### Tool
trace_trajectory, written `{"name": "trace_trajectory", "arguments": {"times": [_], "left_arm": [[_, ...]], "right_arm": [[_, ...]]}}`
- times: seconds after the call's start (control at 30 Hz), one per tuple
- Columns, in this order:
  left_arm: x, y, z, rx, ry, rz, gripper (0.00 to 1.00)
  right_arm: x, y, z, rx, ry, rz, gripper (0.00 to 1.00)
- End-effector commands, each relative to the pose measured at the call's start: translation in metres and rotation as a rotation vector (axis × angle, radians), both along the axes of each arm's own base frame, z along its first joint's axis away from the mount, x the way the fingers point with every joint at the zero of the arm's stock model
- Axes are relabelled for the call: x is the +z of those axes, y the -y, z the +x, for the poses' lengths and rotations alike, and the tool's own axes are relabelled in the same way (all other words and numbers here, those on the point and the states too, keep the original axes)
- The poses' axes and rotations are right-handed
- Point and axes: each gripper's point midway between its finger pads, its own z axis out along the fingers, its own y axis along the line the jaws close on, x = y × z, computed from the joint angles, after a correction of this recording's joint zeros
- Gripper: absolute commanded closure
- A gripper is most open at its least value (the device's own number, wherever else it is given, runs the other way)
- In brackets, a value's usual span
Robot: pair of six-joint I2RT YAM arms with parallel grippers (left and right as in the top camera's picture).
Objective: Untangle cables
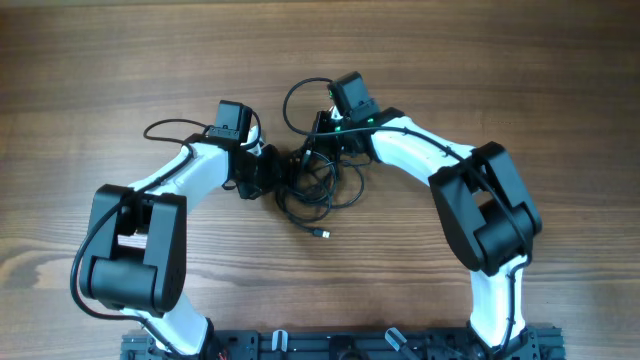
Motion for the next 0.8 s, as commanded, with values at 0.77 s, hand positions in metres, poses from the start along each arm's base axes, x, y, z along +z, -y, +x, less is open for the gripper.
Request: {"name": "trace_trajectory", "arguments": {"times": [0.77], "left_arm": [[-0.011,-0.005,-0.003,-0.004,-0.015,0.051,0.96]], "right_arm": [[0.330,0.108,-0.052,0.023,0.461,0.392,0.96]]}}
